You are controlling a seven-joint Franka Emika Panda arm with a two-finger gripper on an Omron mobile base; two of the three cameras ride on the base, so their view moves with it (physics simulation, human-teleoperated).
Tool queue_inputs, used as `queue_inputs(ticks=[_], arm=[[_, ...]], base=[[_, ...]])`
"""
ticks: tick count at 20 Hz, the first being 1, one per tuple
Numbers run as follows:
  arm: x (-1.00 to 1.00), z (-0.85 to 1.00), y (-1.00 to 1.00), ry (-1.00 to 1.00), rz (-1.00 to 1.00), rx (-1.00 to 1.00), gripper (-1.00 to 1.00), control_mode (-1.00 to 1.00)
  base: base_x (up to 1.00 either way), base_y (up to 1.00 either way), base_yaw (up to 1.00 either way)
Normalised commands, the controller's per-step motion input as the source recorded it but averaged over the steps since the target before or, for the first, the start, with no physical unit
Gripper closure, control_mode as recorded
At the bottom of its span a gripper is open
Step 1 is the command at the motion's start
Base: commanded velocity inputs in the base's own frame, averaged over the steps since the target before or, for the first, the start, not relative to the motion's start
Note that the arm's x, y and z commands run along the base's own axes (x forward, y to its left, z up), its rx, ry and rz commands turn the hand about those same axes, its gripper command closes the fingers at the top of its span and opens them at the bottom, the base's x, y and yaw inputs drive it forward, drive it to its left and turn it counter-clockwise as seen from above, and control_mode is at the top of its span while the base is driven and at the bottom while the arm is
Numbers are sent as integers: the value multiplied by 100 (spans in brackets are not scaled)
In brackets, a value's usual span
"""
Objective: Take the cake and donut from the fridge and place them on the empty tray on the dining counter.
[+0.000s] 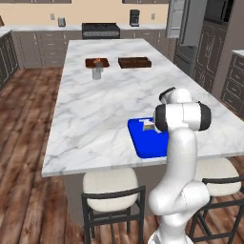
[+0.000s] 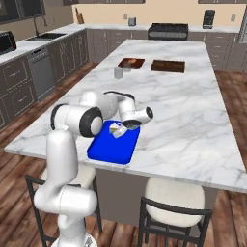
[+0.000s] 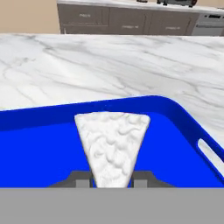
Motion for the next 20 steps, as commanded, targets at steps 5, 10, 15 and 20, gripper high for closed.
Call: queue_inputs(ticks=[5, 10, 15, 20], arm=[[63, -64, -4, 0, 10, 0, 100, -100], [58, -39, 0, 0, 8, 0, -100, -100], [-26, 8, 1, -1, 4, -1, -100, -100], [-99, 40, 14, -12, 2, -10, -100, -100]], base=[[0, 0, 0], [0, 0, 0], [0, 0, 0], [0, 0, 0]])
